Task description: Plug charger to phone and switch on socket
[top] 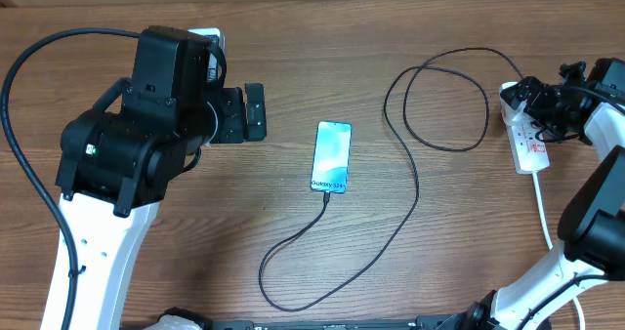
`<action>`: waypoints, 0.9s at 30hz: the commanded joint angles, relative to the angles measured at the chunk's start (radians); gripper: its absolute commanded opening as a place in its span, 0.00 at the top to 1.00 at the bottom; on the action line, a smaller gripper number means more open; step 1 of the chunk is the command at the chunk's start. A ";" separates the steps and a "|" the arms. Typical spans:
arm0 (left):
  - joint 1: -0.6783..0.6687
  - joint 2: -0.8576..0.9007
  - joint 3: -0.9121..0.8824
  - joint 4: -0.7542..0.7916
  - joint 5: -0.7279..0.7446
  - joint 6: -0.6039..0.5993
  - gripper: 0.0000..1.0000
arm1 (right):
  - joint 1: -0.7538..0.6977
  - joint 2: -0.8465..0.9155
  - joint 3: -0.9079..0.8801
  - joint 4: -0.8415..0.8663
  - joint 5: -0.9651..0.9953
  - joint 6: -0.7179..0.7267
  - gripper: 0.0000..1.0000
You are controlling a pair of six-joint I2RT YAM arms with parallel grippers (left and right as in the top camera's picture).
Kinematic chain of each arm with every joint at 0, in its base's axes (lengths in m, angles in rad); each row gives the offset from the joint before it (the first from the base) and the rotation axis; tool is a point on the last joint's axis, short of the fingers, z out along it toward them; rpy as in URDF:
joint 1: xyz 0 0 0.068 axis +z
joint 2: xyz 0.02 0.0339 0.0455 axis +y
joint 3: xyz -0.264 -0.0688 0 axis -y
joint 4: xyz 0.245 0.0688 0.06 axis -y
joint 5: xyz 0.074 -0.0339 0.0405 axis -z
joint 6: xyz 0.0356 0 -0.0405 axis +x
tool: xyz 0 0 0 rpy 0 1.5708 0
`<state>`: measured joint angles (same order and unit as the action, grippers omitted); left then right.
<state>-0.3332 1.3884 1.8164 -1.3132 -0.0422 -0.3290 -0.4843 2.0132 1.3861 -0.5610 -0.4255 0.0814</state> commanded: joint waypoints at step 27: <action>0.005 0.005 0.004 0.001 -0.013 0.019 0.00 | 0.014 0.009 -0.007 -0.038 0.006 -0.022 0.00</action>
<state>-0.3332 1.3888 1.8164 -1.3132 -0.0422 -0.3294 -0.4793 2.0136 1.3853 -0.5938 -0.3363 0.0727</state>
